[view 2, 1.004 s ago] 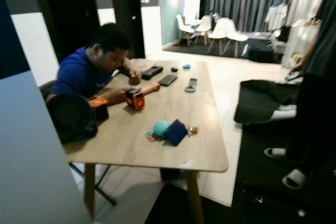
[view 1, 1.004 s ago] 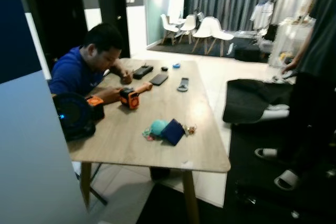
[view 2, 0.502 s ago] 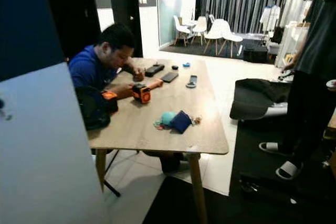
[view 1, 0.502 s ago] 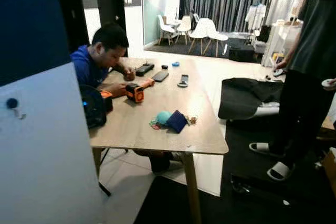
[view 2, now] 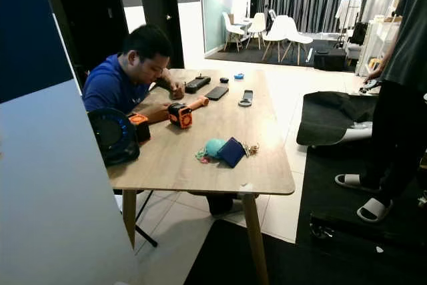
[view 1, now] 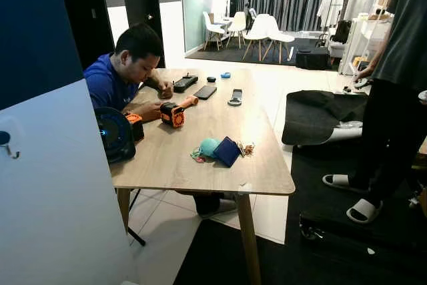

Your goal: Hang keys on a hook

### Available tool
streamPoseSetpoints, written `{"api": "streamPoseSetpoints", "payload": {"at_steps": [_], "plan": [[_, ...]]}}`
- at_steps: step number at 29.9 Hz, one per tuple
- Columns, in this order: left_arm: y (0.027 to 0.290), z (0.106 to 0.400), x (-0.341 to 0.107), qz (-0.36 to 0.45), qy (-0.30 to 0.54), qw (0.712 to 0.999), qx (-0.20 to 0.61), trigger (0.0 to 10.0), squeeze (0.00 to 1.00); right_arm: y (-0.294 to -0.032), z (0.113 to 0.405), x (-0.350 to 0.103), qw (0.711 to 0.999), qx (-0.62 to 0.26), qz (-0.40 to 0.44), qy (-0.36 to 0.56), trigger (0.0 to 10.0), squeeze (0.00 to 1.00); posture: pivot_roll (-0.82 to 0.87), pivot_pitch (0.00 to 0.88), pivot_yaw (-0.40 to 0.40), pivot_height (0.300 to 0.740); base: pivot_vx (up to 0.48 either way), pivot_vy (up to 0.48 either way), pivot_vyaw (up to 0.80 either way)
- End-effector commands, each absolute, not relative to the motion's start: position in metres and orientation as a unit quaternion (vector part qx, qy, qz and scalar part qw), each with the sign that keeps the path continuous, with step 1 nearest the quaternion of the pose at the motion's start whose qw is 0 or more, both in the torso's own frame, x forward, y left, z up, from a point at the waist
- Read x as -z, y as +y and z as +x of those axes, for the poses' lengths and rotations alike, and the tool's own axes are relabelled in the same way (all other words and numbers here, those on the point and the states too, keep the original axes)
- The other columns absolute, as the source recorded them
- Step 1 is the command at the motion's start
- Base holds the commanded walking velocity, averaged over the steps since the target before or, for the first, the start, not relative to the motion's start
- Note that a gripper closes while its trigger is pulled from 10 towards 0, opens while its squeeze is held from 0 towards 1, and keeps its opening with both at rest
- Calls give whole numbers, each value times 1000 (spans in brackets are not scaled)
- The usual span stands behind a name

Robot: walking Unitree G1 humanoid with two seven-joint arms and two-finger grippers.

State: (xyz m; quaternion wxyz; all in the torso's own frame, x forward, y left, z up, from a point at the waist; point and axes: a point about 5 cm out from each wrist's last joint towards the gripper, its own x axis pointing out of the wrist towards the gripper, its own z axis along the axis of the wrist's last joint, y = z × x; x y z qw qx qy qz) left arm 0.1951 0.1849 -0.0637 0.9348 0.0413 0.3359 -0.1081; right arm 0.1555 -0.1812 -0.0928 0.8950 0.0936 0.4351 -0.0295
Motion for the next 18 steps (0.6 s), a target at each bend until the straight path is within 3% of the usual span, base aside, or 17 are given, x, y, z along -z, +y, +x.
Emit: {"api": "streamPoseSetpoints", "payload": {"at_steps": [1, 18], "plan": [[184, 194, 64, 42, 333, 935, 114, 10000, 0, -181, 152, 94, 893, 29, 91, 440, 10000, 0, 75, 14, 24, 740, 0, 0, 0], [182, 193, 65, 42, 339, 931, 126, 10000, 0, -181, 152, 94, 893, 28, 89, 440, 10000, 0, 73, 14, 25, 740, 0, -322, 0]]}}
